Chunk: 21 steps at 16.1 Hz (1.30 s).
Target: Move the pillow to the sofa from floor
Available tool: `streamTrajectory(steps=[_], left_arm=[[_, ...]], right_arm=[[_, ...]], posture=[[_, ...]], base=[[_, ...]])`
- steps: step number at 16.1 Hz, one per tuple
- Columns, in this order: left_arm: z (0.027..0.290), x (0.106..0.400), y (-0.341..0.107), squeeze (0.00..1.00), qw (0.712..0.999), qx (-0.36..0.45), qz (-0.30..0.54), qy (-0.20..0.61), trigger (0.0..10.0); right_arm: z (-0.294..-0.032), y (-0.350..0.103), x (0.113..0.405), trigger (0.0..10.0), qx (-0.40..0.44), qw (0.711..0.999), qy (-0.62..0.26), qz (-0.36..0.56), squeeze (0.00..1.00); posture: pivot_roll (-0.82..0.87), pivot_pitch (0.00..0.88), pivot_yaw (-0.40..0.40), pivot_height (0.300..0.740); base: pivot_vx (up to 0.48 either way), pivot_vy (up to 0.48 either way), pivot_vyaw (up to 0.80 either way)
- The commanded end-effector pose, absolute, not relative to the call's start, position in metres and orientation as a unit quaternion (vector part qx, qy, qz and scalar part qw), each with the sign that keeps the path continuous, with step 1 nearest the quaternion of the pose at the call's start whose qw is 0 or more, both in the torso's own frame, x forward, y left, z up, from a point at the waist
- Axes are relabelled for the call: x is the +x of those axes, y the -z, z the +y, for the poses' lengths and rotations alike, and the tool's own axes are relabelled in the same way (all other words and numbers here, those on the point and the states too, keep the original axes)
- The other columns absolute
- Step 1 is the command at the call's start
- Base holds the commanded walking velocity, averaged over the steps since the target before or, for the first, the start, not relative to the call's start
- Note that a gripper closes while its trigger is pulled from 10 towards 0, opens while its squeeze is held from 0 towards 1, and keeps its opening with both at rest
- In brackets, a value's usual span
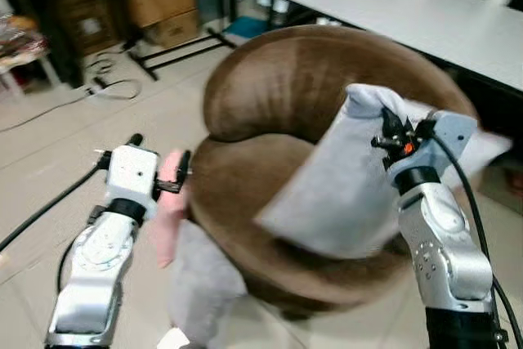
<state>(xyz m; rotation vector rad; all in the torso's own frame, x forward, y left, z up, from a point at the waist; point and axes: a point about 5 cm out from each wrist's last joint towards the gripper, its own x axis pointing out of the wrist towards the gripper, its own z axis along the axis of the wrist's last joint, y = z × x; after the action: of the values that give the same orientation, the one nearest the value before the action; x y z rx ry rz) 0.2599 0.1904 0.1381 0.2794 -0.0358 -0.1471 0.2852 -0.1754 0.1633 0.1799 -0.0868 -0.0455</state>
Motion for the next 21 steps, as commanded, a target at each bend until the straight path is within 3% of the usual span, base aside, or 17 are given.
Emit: streamTrajectory(steps=[1,7,13,21], left_arm=[[0.188,0.261,-0.140,0.00,0.987,0.140,-0.024,0.073,10.0],[0.188,0.261,-0.139,0.00,0.987,0.143,-0.025,0.070,10.0],[0.191,0.261,-0.139,0.00,0.989,0.128,-0.024,0.069,10.0],[0.190,0.262,-0.141,0.00,0.989,0.123,-0.031,0.078,10.0]], right_arm=[[-0.177,-0.173,0.284,10.0,0.066,0.995,0.031,-0.074,0.00],[-0.166,-0.176,0.282,10.0,0.096,0.992,-0.033,-0.081,0.00],[-0.165,-0.173,0.286,10.0,0.107,0.991,-0.027,-0.070,0.00],[-0.165,-0.172,0.291,10.0,0.099,0.993,-0.011,-0.063,0.00]], posture=[[0.08,0.000,-0.029,0.740],[0.08,0.000,-0.038,0.740],[0.09,0.000,-0.044,0.740],[0.09,0.000,-0.041,0.740]], base=[[0.000,-0.368,0.00],[0.000,-0.349,0.00],[0.000,0.000,0.00],[0.391,0.000,0.20]])
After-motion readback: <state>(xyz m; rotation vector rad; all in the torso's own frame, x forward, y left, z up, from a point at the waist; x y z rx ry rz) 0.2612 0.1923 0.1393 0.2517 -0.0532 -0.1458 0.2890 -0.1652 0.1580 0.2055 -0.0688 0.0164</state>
